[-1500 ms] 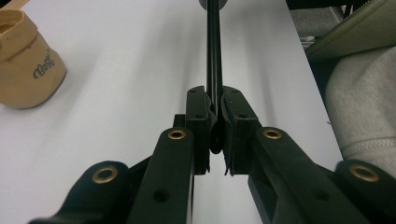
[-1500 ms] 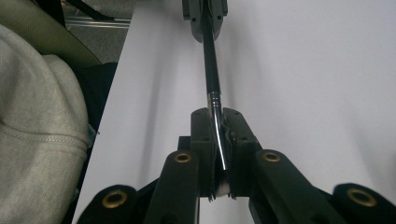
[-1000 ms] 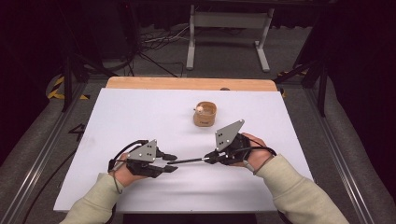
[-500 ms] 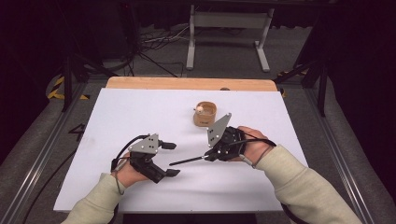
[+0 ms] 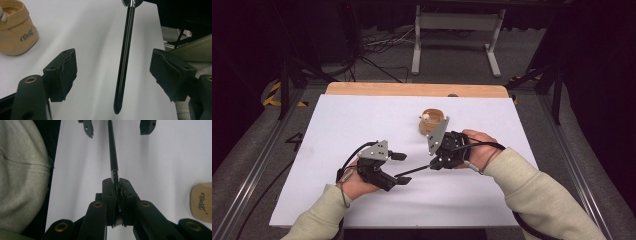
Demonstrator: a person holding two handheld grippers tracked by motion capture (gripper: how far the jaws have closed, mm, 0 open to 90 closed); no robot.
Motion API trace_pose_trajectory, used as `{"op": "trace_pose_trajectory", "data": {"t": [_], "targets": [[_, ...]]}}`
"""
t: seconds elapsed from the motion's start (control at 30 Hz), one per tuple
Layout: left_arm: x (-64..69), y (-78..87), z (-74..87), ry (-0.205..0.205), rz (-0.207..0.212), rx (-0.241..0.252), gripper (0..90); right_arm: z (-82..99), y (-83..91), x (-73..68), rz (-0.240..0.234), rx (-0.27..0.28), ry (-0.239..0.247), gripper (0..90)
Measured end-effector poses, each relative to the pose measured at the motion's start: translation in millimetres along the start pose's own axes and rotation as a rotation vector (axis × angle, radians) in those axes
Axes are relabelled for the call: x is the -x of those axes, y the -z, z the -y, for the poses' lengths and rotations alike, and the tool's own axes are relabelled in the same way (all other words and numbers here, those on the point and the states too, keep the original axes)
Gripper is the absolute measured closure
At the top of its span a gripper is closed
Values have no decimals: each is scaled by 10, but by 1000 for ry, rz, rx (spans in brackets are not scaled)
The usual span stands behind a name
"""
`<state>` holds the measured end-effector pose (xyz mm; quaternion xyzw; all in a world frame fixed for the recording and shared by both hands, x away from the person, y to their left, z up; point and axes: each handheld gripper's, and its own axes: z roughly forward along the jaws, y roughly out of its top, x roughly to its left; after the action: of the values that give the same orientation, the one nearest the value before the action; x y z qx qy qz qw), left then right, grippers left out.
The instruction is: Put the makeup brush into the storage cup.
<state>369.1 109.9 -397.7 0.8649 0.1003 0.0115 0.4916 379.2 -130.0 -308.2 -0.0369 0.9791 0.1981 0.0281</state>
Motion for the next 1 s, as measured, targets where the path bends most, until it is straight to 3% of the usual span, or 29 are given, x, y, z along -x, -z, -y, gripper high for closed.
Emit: {"op": "trace_pose_trajectory", "data": {"t": [0.43, 0.63, 1.0], "targets": [[42, -113, -47, -20, -16, -75, 297, -127, -53, 20, -32, -86, 18, 847], [51, -132, -49, -44, -4, -117, 419, -160, -82, 43, -41, -108, 26, 846], [81, -188, -56, -80, -13, -192, 557, -213, -115, 52, -49, -124, 33, 846]]}}
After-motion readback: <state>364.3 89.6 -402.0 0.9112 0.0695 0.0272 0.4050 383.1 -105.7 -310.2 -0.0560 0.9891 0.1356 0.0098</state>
